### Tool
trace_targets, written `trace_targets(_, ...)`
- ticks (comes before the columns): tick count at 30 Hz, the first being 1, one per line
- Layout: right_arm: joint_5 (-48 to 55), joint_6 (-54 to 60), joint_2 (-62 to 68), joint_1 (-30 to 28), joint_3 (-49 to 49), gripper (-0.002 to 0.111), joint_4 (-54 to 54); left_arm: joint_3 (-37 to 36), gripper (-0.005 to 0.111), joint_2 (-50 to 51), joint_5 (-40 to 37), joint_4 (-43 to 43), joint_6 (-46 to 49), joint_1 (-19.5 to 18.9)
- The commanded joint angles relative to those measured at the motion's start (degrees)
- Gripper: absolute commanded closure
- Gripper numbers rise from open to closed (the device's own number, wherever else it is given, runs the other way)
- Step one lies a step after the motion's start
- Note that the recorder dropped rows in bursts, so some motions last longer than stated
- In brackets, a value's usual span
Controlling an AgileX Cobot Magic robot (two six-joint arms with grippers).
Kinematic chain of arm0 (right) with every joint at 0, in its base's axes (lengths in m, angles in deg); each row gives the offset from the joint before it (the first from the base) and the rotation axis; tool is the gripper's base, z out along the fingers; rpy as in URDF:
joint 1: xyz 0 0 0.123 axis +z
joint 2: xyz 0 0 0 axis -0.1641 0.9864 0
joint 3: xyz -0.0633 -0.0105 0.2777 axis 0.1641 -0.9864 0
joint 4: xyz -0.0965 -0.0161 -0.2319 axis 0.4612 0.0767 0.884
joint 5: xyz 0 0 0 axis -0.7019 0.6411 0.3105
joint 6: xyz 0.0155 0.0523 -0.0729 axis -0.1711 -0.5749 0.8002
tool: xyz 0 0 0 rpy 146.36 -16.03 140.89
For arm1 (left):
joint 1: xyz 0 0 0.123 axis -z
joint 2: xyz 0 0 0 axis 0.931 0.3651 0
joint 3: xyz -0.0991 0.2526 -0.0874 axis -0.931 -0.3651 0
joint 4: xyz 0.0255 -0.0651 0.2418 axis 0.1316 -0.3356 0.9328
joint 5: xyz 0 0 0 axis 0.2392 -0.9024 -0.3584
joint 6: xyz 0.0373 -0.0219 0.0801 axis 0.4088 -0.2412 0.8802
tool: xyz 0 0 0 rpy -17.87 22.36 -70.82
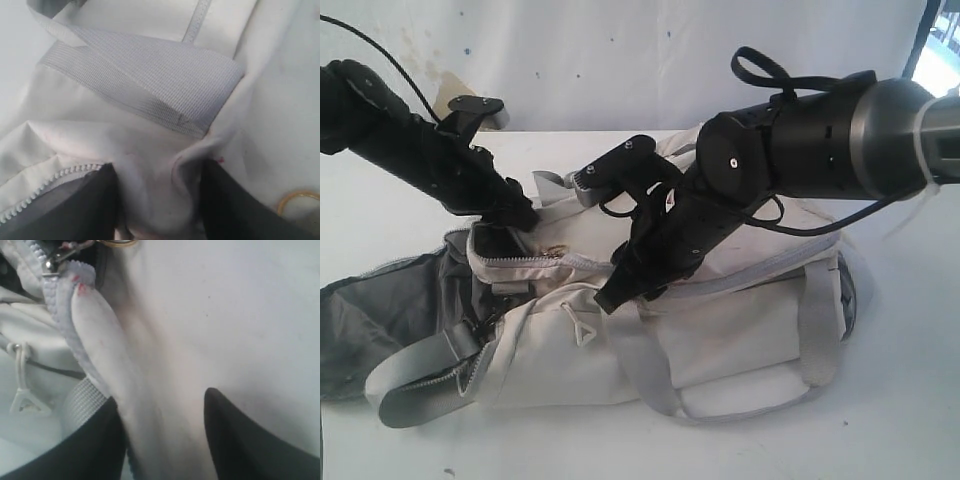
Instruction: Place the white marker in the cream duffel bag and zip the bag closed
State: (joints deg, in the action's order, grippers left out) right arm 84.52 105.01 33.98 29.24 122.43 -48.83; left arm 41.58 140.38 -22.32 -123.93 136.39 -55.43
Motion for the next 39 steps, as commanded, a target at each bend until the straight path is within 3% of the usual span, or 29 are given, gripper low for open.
trace_targets(1,1.70,0.55,-1.10,-0.43,-0.22,0.063,0.39,0.29,0.082,1.45,0.44,-2.03,1.89,0.27)
trace_targets(2,2.26,0.55,-1.54,-0.43,-0.22,0.063,0.39,0.29,0.090,1.66,0.44,-2.79,1.89,0.27)
trace_targets(3,2.62,0.55,-2.71,-0.43,-0.22,0.063,0.39,0.29,0.107,1.68,0.44,-4.69,1.89,0.27)
trace_targets(6,2.18,0.55,-5.36,-0.43,-0.11,0.063,0.39,1.54,0.107,1.68,-0.91,-8.14,1.47,0.15)
trace_targets(13,-1.98,0.71,-7.39,-0.43,-0.22,0.063,-3.27,8.97,0.107,1.68,-5.35,-11.42,-19.93,-1.07)
trace_targets(21,-1.51,5.49,-5.64,-0.43,-0.22,0.063,-3.38,8.97,0.107,1.68,-12.88,-35.92,-24.02,-7.57)
trace_targets(30,-5.74,12.41,-4.89,5.20,-0.22,0.062,-3.51,8.97,0.107,2.18,-15.19,-45.55,-30.03,-9.11)
trace_targets(32,-8.45,13.61,-3.96,6.26,-0.22,0.059,-3.37,8.97,0.107,2.62,-16.68,-47.57,-31.80,-9.11)
trace_targets(36,-16.47,14.60,-1.53,7.11,-0.22,0.039,-3.37,8.97,0.107,2.83,-19.16,-48.21,-34.34,-9.11)
trace_targets(39,-18.86,14.60,-0.06,7.51,-0.22,0.036,-3.37,8.97,0.107,2.83,-20.32,-48.64,-35.50,-9.11)
